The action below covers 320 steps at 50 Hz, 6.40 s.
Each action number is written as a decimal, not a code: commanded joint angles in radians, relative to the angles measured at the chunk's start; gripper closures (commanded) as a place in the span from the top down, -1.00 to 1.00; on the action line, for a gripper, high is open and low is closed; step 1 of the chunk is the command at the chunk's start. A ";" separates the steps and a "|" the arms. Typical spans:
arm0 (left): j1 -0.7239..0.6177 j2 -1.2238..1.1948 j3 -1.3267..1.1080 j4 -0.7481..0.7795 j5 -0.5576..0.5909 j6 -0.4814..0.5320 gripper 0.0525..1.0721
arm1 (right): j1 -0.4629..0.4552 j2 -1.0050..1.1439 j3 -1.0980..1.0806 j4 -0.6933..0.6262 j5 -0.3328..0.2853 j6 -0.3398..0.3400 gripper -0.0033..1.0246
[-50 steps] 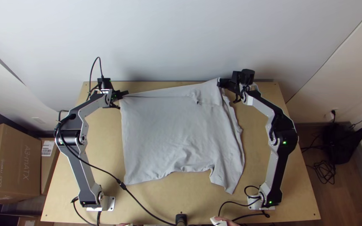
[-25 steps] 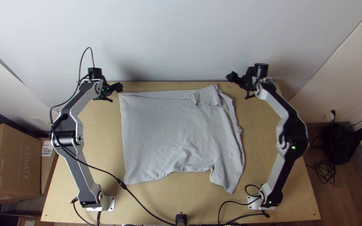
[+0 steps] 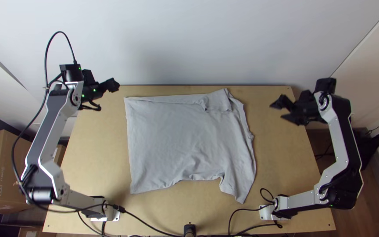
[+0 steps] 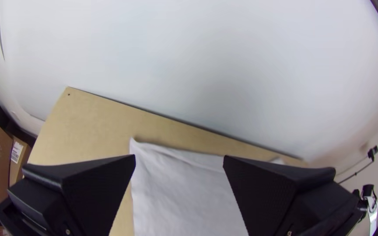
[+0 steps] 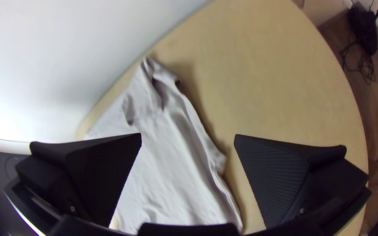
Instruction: Fold the t-shirt
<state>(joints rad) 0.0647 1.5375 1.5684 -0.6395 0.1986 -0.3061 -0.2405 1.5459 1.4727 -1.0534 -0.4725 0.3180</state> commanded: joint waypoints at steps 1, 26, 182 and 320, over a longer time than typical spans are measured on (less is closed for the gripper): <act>-0.057 -0.116 -0.111 -0.040 0.009 0.016 0.89 | -0.023 -0.052 -0.104 -0.112 -0.006 -0.149 0.89; -0.166 -0.359 -0.246 -0.138 -0.050 0.024 0.90 | -0.131 -0.336 -0.591 0.036 0.014 -0.401 -0.27; -0.686 -0.120 -0.814 -0.552 -0.137 0.285 0.79 | 0.316 -0.303 -0.798 0.276 0.267 -0.273 -0.95; 0.006 0.006 0.662 -0.075 -0.384 0.214 -0.95 | 0.345 0.005 0.656 0.622 0.313 -0.214 -0.95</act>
<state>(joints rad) 0.0448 1.5307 2.1090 -0.7368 -0.1528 -0.0940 0.0990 1.5471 2.0308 -0.4564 -0.1970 0.1009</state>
